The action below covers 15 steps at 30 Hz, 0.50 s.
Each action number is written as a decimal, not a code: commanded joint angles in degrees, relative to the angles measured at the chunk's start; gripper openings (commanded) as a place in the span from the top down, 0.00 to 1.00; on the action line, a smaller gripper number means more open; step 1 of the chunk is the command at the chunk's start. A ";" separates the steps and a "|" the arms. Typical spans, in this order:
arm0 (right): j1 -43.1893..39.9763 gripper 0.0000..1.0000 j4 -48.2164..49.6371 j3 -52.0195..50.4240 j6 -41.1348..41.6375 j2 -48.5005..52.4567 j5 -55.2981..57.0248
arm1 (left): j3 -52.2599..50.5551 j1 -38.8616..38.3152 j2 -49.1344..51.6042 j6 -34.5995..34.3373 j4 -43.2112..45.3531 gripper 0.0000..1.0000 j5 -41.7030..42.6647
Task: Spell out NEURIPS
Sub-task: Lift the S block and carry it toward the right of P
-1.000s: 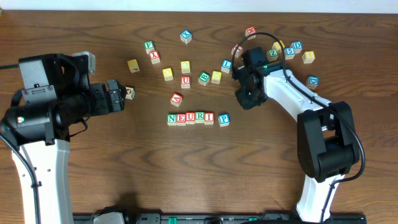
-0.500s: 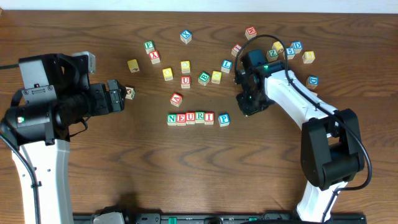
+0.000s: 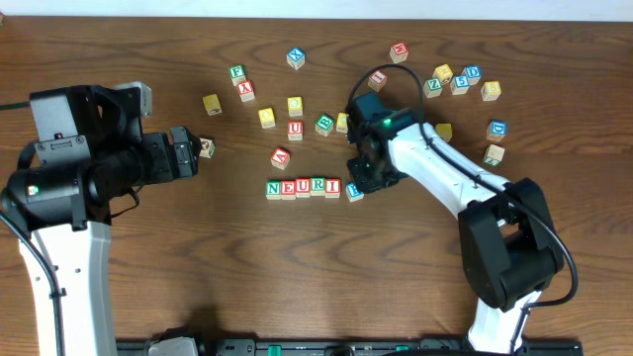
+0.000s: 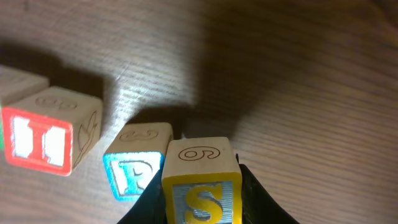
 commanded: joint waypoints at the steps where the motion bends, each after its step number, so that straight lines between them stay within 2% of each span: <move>1: 1.07 0.80 0.42 -0.22 6.69 -1.38 6.56 | 0.92 0.24 -0.26 0.59 -0.13 0.05 0.42; 15: 1.07 0.83 -1.46 -0.22 8.24 -1.38 6.88 | 0.92 0.24 -0.26 0.59 -0.13 0.05 0.42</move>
